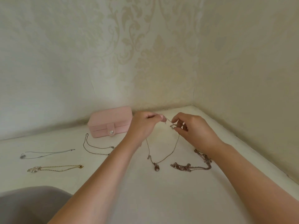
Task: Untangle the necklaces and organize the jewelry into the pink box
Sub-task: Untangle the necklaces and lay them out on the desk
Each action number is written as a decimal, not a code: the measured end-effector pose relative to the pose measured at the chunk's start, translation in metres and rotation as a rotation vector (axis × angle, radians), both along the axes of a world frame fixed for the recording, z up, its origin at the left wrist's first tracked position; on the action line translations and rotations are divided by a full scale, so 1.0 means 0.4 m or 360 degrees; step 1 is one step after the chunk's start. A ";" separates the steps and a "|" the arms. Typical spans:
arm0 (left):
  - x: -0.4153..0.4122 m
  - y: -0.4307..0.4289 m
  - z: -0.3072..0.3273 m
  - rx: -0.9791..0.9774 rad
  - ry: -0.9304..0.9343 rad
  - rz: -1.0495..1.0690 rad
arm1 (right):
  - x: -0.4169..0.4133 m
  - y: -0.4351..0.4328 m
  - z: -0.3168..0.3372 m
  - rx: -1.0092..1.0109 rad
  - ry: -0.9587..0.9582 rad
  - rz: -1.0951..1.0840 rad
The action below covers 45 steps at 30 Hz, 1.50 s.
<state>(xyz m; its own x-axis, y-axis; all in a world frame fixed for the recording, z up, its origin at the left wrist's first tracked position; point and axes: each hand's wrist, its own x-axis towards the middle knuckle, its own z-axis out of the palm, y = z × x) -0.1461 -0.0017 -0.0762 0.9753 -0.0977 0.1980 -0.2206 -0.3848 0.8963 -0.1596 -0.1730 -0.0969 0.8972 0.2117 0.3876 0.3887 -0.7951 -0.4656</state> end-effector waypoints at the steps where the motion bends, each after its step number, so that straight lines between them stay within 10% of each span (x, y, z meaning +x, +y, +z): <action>1: 0.024 -0.003 0.009 -0.0008 0.0048 0.0033 | 0.002 -0.003 -0.001 -0.0010 0.0031 -0.0039; 12: 0.254 -0.043 0.017 0.0337 0.0674 0.0247 | -0.014 -0.019 0.030 -0.0345 0.0715 -0.0018; 17: 0.353 -0.027 -0.011 0.0341 0.0496 0.0289 | -0.025 -0.029 0.042 -0.0319 0.0933 0.0180; 21: 0.382 -0.012 -0.014 0.0930 0.0218 0.0450 | -0.035 -0.033 0.046 -0.0355 0.1043 0.0282; 29: 0.040 -0.072 -0.054 0.0978 -0.0588 -0.0214 | -0.024 -0.046 0.045 -0.0395 0.0913 0.0129; 35: -0.240 -0.009 -0.155 0.1184 -0.0471 -0.0860 | -0.019 -0.067 0.060 -0.0126 0.0833 -0.0084; 45: -0.347 0.115 -0.180 0.1151 -0.0374 -0.0344 | -0.029 -0.035 0.037 -0.0066 0.1249 0.0286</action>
